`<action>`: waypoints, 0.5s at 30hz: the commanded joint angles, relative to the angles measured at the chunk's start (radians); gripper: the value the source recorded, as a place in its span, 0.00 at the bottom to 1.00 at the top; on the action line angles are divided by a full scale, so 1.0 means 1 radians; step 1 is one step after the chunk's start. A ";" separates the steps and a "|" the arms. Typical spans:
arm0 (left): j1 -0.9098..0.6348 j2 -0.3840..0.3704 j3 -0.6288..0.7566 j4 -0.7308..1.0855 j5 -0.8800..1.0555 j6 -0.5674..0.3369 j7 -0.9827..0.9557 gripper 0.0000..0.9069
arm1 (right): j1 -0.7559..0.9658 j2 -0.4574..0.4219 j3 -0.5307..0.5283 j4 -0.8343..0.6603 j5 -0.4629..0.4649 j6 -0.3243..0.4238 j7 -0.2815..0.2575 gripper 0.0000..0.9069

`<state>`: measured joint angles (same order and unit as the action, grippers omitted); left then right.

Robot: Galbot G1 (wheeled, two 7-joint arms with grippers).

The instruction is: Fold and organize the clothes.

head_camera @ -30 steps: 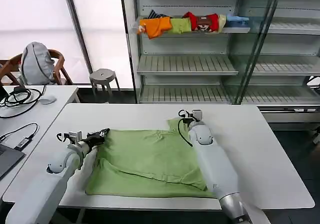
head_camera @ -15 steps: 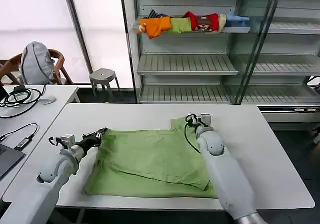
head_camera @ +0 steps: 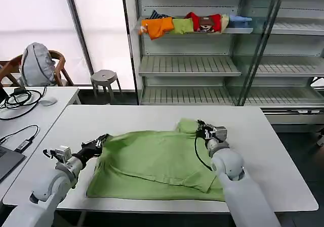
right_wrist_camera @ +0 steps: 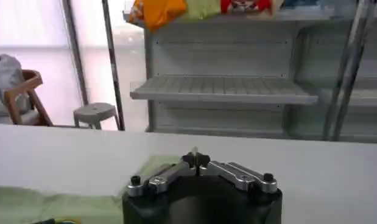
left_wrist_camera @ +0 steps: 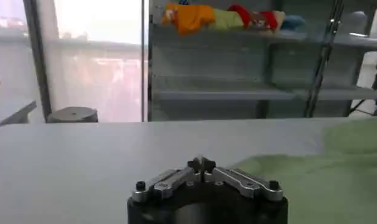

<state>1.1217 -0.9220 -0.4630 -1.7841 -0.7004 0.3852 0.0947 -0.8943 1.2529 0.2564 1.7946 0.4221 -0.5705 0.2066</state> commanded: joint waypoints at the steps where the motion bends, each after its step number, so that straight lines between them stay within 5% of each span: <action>1: 0.077 -0.007 -0.039 -0.044 0.009 -0.012 0.001 0.02 | -0.115 -0.038 0.015 0.117 0.001 0.006 0.005 0.00; 15: 0.172 -0.014 -0.081 -0.109 0.007 -0.021 0.001 0.02 | -0.196 -0.064 0.046 0.195 -0.001 0.008 -0.012 0.00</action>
<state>1.2013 -0.9304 -0.5213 -1.8348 -0.6947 0.3704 0.0968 -1.0125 1.2003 0.2949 1.9140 0.4228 -0.5653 0.1963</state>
